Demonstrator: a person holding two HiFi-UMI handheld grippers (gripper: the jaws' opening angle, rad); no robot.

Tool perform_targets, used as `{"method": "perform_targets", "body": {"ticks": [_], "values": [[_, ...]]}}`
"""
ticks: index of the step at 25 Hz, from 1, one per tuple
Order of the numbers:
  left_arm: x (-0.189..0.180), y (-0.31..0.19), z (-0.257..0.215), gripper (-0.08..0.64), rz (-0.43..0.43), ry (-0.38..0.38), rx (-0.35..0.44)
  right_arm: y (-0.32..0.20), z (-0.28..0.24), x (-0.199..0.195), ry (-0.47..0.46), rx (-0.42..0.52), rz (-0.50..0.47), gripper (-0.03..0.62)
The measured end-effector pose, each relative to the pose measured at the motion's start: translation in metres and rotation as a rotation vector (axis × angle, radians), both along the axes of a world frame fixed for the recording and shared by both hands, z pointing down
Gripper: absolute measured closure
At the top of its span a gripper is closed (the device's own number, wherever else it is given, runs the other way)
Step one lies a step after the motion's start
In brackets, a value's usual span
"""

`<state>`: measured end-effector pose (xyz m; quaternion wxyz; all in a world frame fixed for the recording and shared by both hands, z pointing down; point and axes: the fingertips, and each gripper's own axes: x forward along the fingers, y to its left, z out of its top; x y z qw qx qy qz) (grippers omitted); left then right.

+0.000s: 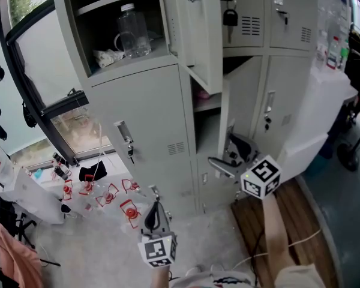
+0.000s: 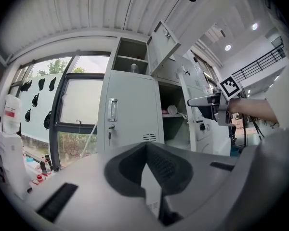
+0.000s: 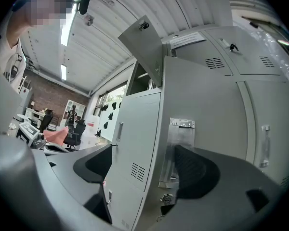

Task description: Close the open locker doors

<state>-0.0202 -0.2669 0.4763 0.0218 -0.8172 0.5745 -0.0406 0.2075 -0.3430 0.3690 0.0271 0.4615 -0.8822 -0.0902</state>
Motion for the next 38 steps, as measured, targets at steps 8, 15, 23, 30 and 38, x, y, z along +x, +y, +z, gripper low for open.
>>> {"method": "perform_targets", "body": {"ticks": [8, 15, 23, 30, 38], "values": [[-0.024, -0.006, -0.005, 0.555, -0.049, 0.025, 0.016, -0.032, 0.005, -0.015, 0.027, -0.050, -0.011, 0.207], [-0.053, -0.006, 0.001, 0.555, -0.115, 0.019, 0.008, -0.059, 0.007, -0.026, 0.031, -0.067, -0.017, 0.207], [-0.079, -0.004, 0.011, 0.555, -0.179, -0.001, 0.002, -0.087, 0.012, -0.032, 0.095, -0.063, -0.001, 0.207], [-0.092, -0.003, 0.015, 0.555, -0.220, 0.028, -0.016, -0.108, 0.012, -0.037, 0.127, -0.072, 0.010, 0.207], [-0.091, -0.005, 0.019, 0.555, -0.224, 0.016, -0.022, -0.127, 0.009, -0.040, 0.119, -0.087, 0.002, 0.207]]}}
